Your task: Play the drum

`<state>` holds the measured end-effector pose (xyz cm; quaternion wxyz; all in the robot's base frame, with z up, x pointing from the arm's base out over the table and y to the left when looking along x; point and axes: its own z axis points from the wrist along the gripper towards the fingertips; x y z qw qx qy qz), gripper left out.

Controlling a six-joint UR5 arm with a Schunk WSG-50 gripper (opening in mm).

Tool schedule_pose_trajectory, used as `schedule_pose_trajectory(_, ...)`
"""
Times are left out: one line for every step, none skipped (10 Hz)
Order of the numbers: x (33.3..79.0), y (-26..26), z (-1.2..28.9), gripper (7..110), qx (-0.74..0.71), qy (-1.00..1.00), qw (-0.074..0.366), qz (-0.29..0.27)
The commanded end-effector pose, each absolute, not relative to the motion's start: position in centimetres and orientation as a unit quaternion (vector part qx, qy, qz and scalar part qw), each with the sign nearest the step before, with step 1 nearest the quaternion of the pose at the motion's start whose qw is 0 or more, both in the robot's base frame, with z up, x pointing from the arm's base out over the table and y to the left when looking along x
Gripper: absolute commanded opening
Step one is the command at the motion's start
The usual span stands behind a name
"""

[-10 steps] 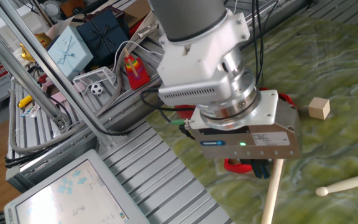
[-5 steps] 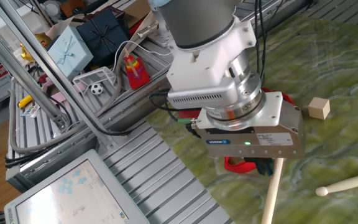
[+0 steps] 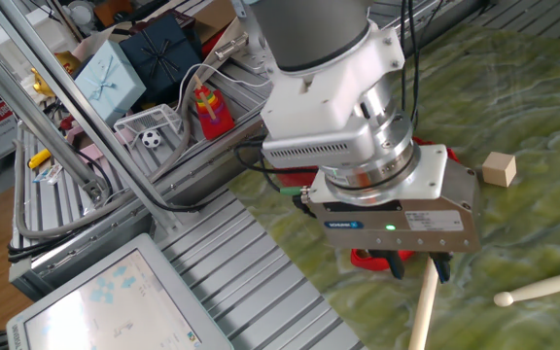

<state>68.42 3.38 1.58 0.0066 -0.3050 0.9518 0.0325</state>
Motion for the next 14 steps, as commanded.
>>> schedule_pose_trajectory(68.7,4.2,1.1,44,-0.28,0.96,0.002,0.02)
schedule_pose_trajectory(68.5,4.1,0.7,44,-0.263,0.965,-0.003,0.009)
schedule_pose_trajectory(68.5,3.4,0.2,44,-0.254,0.967,-0.008,-0.005)
schedule_pose_trajectory(68.3,2.7,-0.1,22,-0.251,0.968,-0.013,-0.015)
schedule_pose_trajectory(68.1,2.2,-0.2,22,-0.25,0.968,-0.019,-0.022)
schedule_pose_trajectory(68.0,2.2,-0.2,22,-0.249,0.968,-0.021,-0.022)
schedule_pose_trajectory(68.0,2.6,-0.2,22,-0.25,0.968,-0.019,-0.014)
schedule_pose_trajectory(68.0,3.0,-0.1,22,-0.25,0.968,-0.017,-0.008)
schedule_pose_trajectory(68.1,3.2,-0.1,22,-0.25,0.968,-0.017,-0.006)
schedule_pose_trajectory(68.2,3.4,-0.3,22,-0.248,0.969,-0.017,-0.007)
schedule_pose_trajectory(68.4,3.7,-0.5,22,-0.247,0.969,-0.014,-0.005)
schedule_pose_trajectory(68.4,3.9,-0.5,22,-0.246,0.969,-0.013,-0.003)
schedule_pose_trajectory(68.5,4.1,-0.5,22,-0.247,0.969,-0.012,-0.002)
schedule_pose_trajectory(68.7,4.5,-0.3,22,-0.247,0.969,-0.011,-0.001)
